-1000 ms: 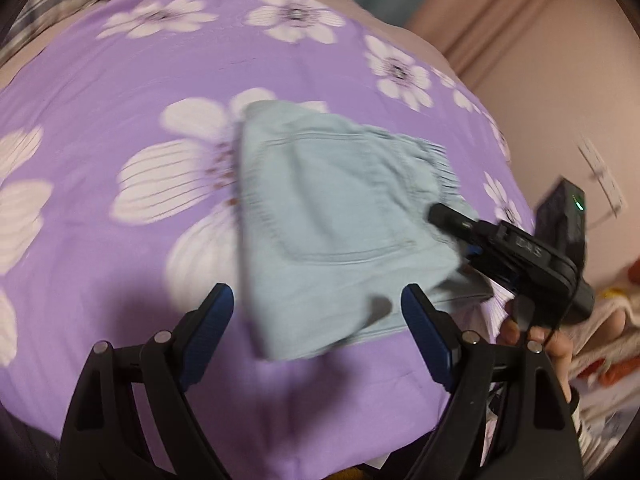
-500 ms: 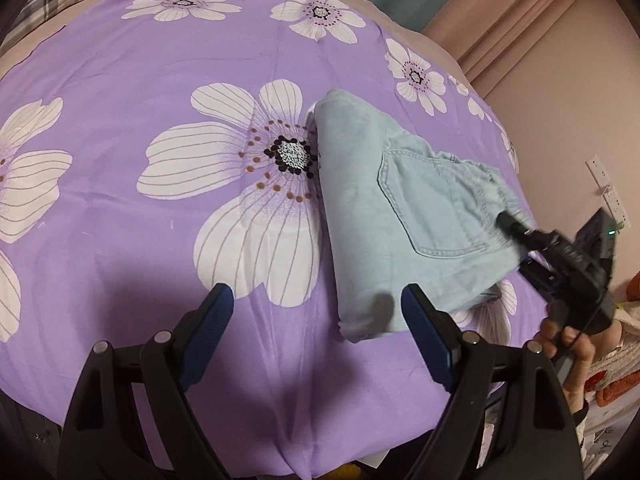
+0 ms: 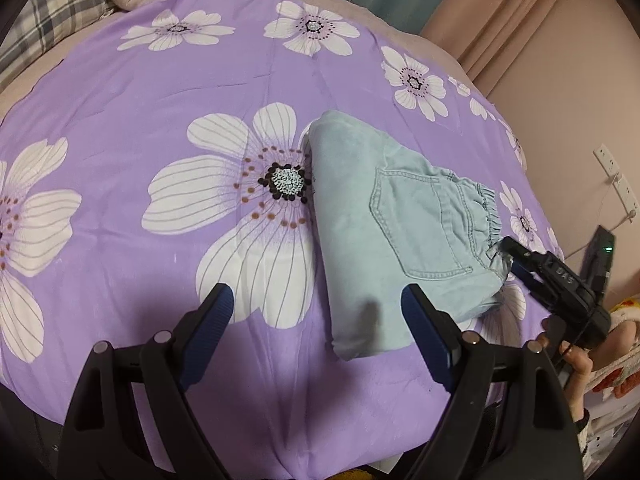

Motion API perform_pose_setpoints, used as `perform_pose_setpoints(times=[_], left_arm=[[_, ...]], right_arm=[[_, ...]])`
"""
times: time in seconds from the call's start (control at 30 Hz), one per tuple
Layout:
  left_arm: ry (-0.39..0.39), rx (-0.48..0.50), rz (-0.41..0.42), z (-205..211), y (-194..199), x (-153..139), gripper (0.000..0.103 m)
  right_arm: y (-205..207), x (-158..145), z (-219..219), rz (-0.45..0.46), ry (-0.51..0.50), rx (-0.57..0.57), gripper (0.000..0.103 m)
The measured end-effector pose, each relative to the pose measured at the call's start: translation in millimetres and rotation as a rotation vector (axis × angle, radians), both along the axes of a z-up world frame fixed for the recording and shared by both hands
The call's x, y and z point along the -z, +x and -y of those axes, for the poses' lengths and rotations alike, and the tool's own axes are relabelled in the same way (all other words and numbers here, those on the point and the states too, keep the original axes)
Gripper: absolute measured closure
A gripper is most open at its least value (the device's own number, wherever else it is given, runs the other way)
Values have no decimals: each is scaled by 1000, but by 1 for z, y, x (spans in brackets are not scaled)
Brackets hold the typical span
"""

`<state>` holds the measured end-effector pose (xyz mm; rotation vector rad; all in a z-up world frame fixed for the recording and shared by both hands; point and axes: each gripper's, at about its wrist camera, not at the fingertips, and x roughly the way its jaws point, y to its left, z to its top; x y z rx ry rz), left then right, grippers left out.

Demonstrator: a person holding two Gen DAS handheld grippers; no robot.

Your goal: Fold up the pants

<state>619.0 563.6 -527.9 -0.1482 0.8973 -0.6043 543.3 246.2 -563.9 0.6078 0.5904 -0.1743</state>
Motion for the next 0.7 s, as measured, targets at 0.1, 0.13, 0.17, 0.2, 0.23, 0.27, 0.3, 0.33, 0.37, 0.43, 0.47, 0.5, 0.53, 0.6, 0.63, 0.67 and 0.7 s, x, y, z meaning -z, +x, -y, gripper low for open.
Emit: perform_pose_setpoints(times=[0.1,0.13,0.17,0.2,0.23,0.27,0.3,0.33,0.37,0.43,0.47,0.5,0.53,0.6,0.63,0.67,0.7], left_arm=[[10,8,11,7,0,-1,18],[9,10,12,9,1,-2,18],[9,13,11,12,1,-2,18],[8,17,11,14,2,-2,18],[6,21,11,16,2,-2,18],[7,25,13,18,3,-3,18],[9,28,15,19,4,-3,18],[11,31,18,20,4,-3,18],[12,32,21,22,5,-4,18],[12,36,25,24,7,-5,18],[10,38,26,26,8,-5,18],[8,40,27,27,9,-5,18],[7,40,29,29,10,-5,18],[9,43,34,31,13,-6,18],[10,45,38,33,15,-6,18],[11,45,41,34,17,-6,18],[12,47,44,35,19,-7,18]], right_arm=[[-13,-11,-4,30,-94,36,41],[-16,-15,-7,42,-122,36,41],[-19,-19,-11,56,-155,31,41],[-22,-24,-16,71,-192,26,41],[-24,-28,-21,85,-227,22,41],[-26,-34,-30,107,-274,13,41],[-26,-39,-37,122,-307,6,41],[-27,-43,-45,140,-344,-3,41],[-26,-48,-55,159,-379,-26,41],[-18,-52,-75,183,-416,-111,41],[-13,-51,-86,182,-420,-177,41],[-9,-49,-93,177,-416,-221,41],[-4,-46,-101,168,-410,-270,41],[4,-39,-118,156,-404,-354,46],[9,-34,-128,145,-403,-404,51],[11,-30,-135,135,-406,-437,53],[13,-27,-141,126,-413,-463,57]])
